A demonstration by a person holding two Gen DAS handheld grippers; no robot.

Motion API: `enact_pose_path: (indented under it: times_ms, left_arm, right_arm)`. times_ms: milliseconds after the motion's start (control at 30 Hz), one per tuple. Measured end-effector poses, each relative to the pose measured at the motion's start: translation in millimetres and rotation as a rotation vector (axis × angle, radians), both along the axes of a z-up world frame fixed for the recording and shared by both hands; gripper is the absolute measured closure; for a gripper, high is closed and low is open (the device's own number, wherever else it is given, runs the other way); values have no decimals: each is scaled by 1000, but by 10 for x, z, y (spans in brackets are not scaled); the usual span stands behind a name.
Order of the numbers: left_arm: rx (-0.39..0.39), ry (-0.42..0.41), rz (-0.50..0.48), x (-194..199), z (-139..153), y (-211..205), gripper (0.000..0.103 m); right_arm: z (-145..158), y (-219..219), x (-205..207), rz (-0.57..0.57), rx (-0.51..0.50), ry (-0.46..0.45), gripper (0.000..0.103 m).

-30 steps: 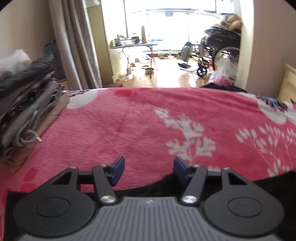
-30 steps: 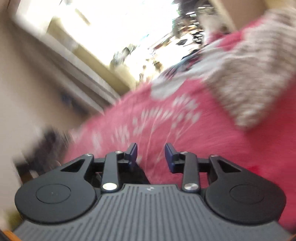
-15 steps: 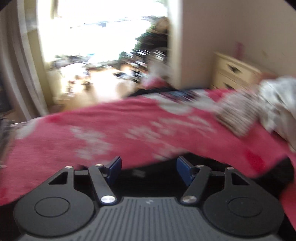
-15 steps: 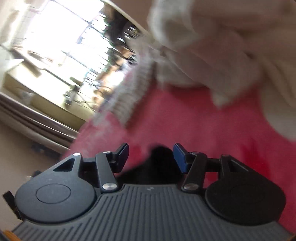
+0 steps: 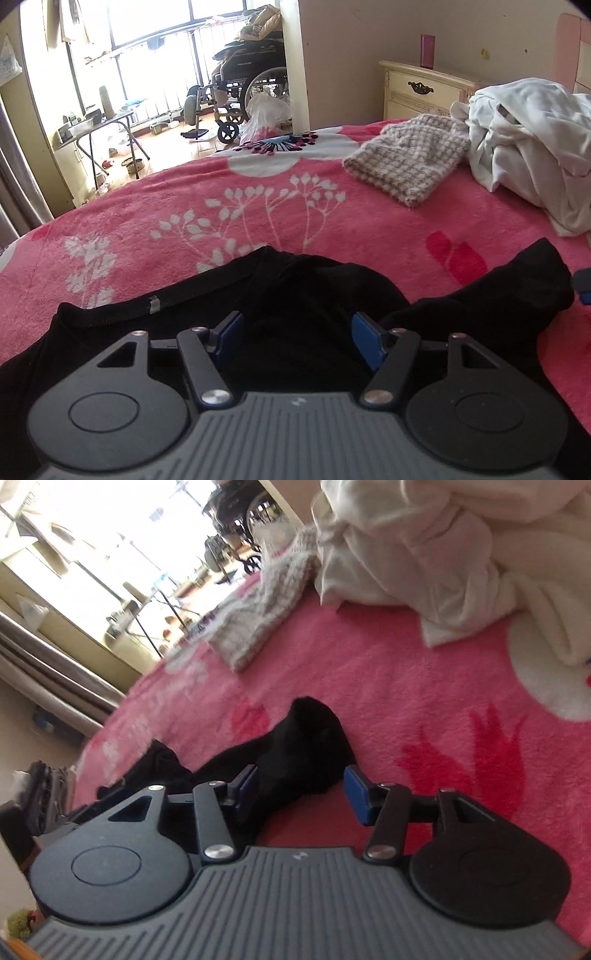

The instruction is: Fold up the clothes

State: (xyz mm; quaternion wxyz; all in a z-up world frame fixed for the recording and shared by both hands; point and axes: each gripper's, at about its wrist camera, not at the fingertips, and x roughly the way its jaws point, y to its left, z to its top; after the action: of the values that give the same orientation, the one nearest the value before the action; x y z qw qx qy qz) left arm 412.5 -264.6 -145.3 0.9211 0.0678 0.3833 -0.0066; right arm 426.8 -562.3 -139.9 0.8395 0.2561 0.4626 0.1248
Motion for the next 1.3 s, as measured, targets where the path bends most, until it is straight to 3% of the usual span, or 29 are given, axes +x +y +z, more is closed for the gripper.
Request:
enact_pose_path:
  times_ms: [67, 100, 200, 567, 933, 1067, 1167, 1233, 1300]
  left_arm:
    - [10, -1, -1, 15, -16, 6, 37]
    - [12, 0, -1, 19, -24, 11, 37]
    - [18, 4, -4, 33, -44, 20, 37]
    - [48, 0, 3, 83, -122, 67, 37]
    - [86, 19, 41, 123, -197, 136, 37]
    - [95, 18, 43, 116, -214, 121, 37]
    - [97, 19, 42, 113, -228, 117, 37]
    - [94, 20, 42, 115, -231, 121, 36]
    - [89, 21, 42, 116, -231, 130, 36]
  right_arm:
    - [-90, -14, 38, -8, 16, 28, 75]
    - [-116, -16, 52, -12, 31, 32, 89]
    - [-100, -59, 26, -25, 73, 8, 99]
    - [320, -415, -25, -144, 264, -105, 100]
    - [203, -514, 349, -238, 296, -90, 101]
    - [69, -504, 551, -242, 244, -122, 97]
    - [-4, -585, 498, -264, 260, -78, 91]
    - [-56, -612, 441, -252, 245, -36, 65]
    - [-111, -626, 410, -236, 234, 5, 56]
